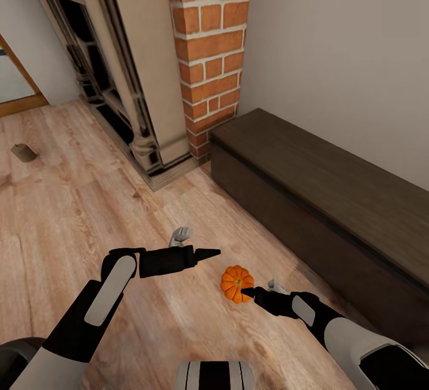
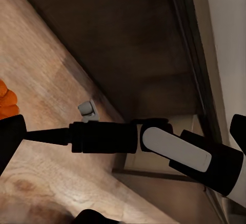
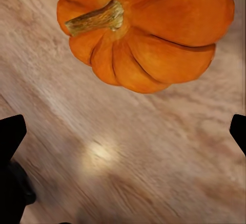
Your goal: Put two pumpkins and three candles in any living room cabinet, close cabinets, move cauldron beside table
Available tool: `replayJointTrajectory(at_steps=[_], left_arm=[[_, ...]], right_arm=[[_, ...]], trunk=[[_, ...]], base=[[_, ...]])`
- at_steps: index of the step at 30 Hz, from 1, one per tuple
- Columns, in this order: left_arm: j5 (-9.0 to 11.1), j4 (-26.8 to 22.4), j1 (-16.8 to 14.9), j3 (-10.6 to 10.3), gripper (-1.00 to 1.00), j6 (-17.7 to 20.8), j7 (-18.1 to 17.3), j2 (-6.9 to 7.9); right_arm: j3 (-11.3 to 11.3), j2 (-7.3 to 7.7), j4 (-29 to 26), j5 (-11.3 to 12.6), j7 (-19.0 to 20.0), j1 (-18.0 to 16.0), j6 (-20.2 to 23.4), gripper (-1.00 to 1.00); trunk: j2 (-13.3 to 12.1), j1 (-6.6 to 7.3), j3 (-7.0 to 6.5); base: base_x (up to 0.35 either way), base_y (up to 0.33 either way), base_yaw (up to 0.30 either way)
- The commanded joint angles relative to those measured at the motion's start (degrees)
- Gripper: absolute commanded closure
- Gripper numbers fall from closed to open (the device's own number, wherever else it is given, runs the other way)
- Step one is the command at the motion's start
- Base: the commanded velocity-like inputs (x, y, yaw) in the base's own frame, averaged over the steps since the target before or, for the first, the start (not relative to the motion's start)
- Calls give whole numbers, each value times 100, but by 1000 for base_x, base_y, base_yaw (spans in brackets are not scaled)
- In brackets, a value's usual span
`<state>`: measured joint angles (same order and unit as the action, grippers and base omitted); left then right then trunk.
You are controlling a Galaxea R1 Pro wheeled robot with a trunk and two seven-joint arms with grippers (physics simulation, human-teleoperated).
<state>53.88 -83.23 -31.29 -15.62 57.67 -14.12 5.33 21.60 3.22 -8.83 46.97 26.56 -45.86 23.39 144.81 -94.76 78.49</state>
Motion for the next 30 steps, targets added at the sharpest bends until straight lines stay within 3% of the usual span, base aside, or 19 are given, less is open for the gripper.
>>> replayJointTrajectory(at_steps=[1,19,30], left_arm=[[-45,0,-3,-2,-100,8,-52,3],[-37,0,-6,-2,-100,8,-33,3],[-44,0,-1,-2,-100,8,-28,3]], right_arm=[[20,3,-4,31,7,-2,26,-100],[20,9,-4,23,273,-2,0,-100],[20,12,4,31,293,-2,-1,-100]], trunk=[[3,-1,27],[3,-1,27],[3,-1,27]], base=[[0,0,0],[1,0,0],[122,0,0]])
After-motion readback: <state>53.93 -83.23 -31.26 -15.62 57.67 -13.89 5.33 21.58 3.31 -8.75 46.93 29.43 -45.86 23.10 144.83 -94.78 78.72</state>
